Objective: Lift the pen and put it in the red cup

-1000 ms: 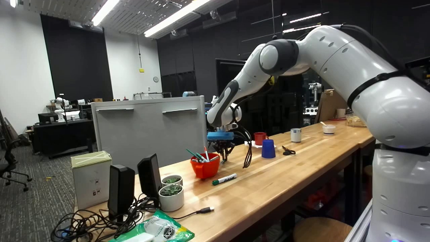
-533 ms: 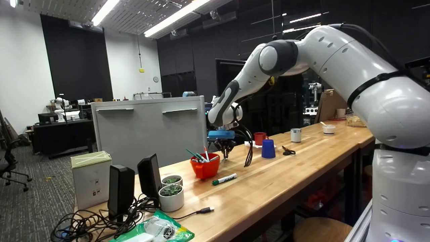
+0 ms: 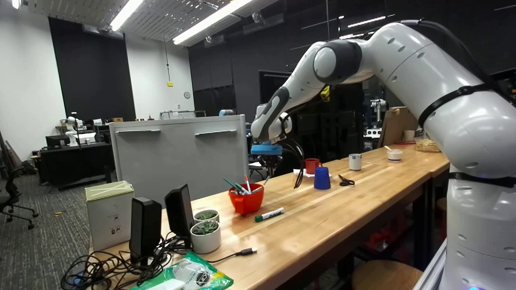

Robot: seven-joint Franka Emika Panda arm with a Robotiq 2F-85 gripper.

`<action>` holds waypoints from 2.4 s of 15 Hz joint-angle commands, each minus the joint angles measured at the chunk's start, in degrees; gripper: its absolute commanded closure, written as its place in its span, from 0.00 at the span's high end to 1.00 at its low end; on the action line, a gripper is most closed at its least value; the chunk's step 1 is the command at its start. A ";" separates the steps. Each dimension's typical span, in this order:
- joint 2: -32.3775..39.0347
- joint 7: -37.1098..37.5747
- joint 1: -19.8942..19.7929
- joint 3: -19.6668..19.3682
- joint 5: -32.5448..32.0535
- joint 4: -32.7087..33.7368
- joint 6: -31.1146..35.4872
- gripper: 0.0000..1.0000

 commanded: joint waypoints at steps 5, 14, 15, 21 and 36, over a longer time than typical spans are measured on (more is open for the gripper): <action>-9.22 1.28 3.07 -0.56 -4.96 -5.17 2.68 0.03; -15.07 10.26 8.89 -3.16 -16.54 -13.63 13.77 0.03; -15.24 11.74 9.42 -3.63 -18.31 -14.46 14.92 0.03; -16.56 20.55 12.47 -6.87 -29.44 -18.23 18.32 0.03; -20.83 36.63 18.86 -10.85 -49.91 -25.42 18.06 0.03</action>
